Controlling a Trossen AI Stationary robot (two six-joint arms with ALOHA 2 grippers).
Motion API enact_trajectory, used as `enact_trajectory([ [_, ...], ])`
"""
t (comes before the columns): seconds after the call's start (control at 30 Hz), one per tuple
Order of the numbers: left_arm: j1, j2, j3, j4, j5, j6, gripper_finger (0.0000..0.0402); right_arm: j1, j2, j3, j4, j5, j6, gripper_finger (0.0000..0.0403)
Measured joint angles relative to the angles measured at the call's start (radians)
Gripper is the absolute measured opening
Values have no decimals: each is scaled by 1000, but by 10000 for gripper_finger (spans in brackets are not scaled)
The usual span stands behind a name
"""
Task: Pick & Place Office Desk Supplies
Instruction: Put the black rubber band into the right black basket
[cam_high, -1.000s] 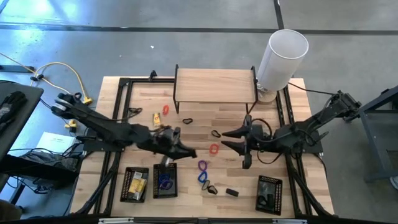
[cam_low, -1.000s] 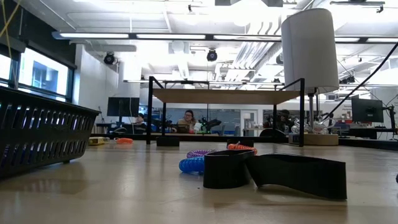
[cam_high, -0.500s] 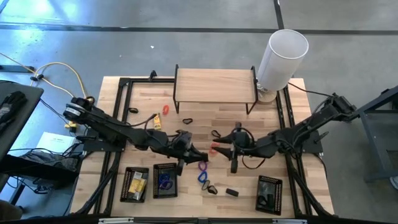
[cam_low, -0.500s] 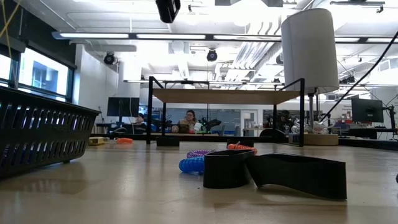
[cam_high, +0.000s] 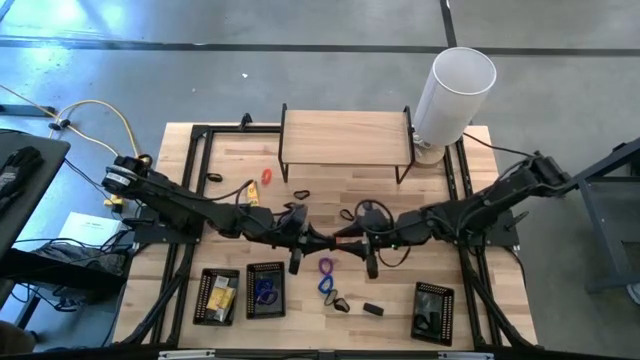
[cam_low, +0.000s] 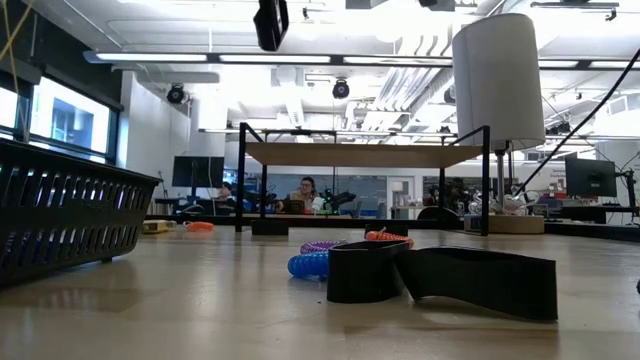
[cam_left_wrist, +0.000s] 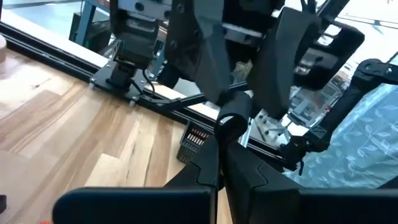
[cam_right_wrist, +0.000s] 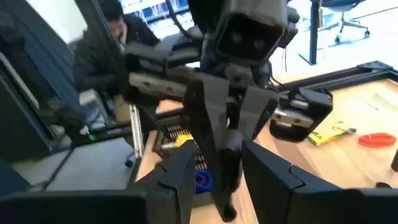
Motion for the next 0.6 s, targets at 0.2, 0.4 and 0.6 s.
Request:
enact_trajectory([
  [0.2, 3, 0, 0, -3, 0, -6, 1, -2, 39, 0, 2, 11, -21, 119],
  [0.4, 3, 0, 0, -10, 0, -7, 1, -11, 51, 0, 10, 5, -16, 119],
  [0.6, 3, 0, 0, -22, 1, -6, 1, -17, 51, 0, 88, 4, -56, 119],
])
